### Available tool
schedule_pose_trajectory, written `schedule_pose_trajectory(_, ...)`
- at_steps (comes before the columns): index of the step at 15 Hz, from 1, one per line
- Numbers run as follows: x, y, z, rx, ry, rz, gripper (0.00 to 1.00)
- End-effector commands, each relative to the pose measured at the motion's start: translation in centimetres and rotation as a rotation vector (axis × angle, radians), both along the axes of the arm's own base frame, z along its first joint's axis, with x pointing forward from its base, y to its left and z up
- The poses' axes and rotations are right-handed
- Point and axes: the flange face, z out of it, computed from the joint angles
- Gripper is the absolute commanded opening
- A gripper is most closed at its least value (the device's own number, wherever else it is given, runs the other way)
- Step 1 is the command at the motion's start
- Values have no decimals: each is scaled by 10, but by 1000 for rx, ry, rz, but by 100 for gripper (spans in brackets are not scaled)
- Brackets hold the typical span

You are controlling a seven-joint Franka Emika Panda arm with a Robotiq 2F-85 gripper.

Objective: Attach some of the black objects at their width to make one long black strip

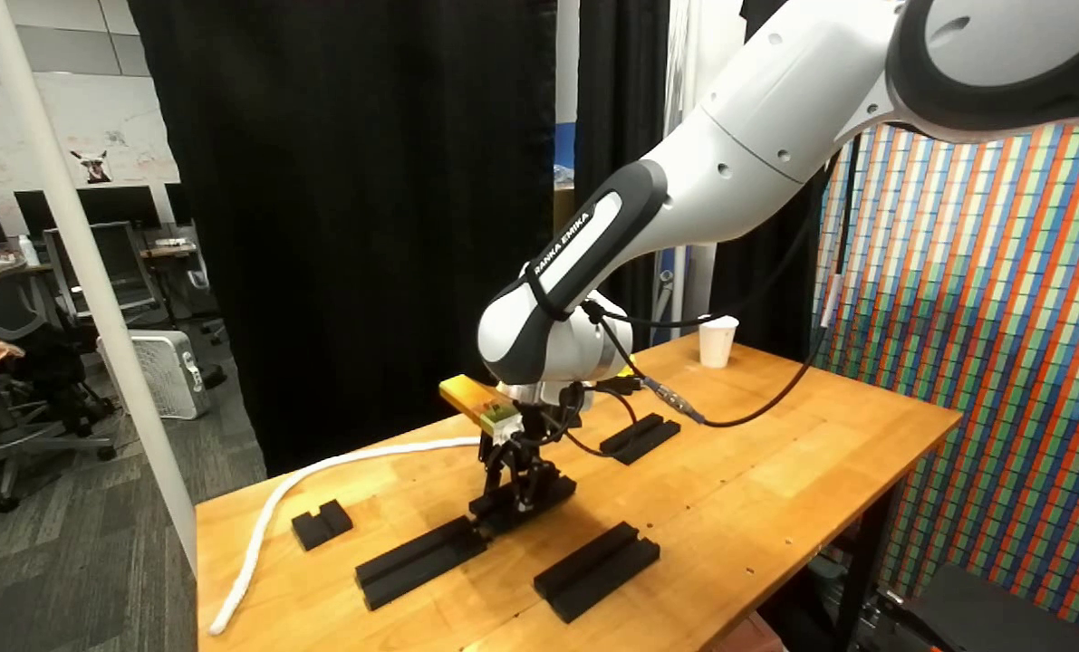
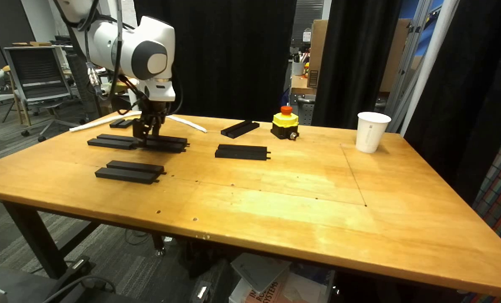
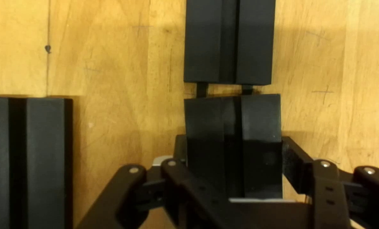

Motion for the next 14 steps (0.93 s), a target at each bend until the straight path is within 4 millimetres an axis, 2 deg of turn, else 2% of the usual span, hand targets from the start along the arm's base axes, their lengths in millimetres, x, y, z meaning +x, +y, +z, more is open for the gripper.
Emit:
schedule_pose_trajectory(1,3,2,9,37,-18,7,47)
schedule_pose_trajectory(14,-3,13,4,92,-2,-29,47)
